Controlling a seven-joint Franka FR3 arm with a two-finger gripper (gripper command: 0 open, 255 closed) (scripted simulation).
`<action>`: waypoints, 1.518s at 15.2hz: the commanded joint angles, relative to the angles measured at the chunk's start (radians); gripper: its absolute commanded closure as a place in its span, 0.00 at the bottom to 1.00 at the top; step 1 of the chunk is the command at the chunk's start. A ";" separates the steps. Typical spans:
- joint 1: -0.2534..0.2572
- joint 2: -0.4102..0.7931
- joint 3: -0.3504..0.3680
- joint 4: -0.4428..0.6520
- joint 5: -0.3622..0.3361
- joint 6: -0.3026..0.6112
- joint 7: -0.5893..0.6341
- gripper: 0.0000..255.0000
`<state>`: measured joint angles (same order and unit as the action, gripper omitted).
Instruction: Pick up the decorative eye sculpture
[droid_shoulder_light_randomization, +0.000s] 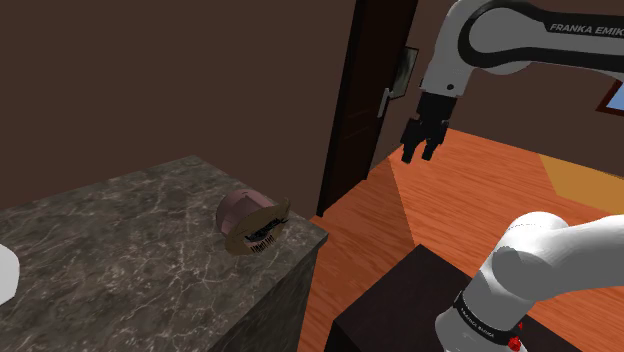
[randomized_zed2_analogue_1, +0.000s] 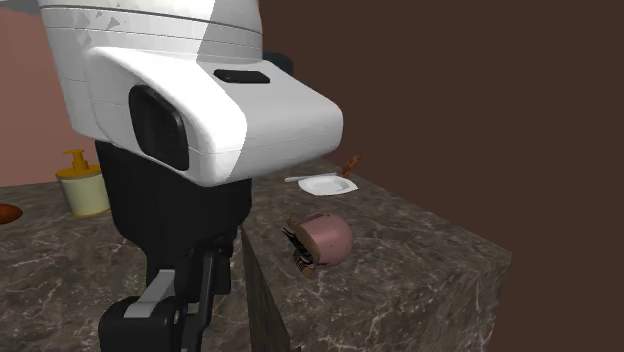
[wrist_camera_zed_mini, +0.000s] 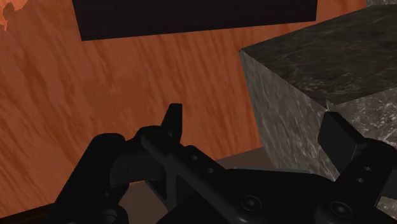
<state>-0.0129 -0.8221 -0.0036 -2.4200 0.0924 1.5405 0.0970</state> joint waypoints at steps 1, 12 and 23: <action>0.000 0.000 0.000 0.000 0.000 0.000 0.000 0.00; -0.051 0.104 0.310 -0.006 0.283 0.131 0.632 0.00; -0.173 0.436 0.605 0.178 0.393 0.369 1.240 0.00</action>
<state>-0.1672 -0.4349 0.5724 -2.2776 0.4904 1.8851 1.2702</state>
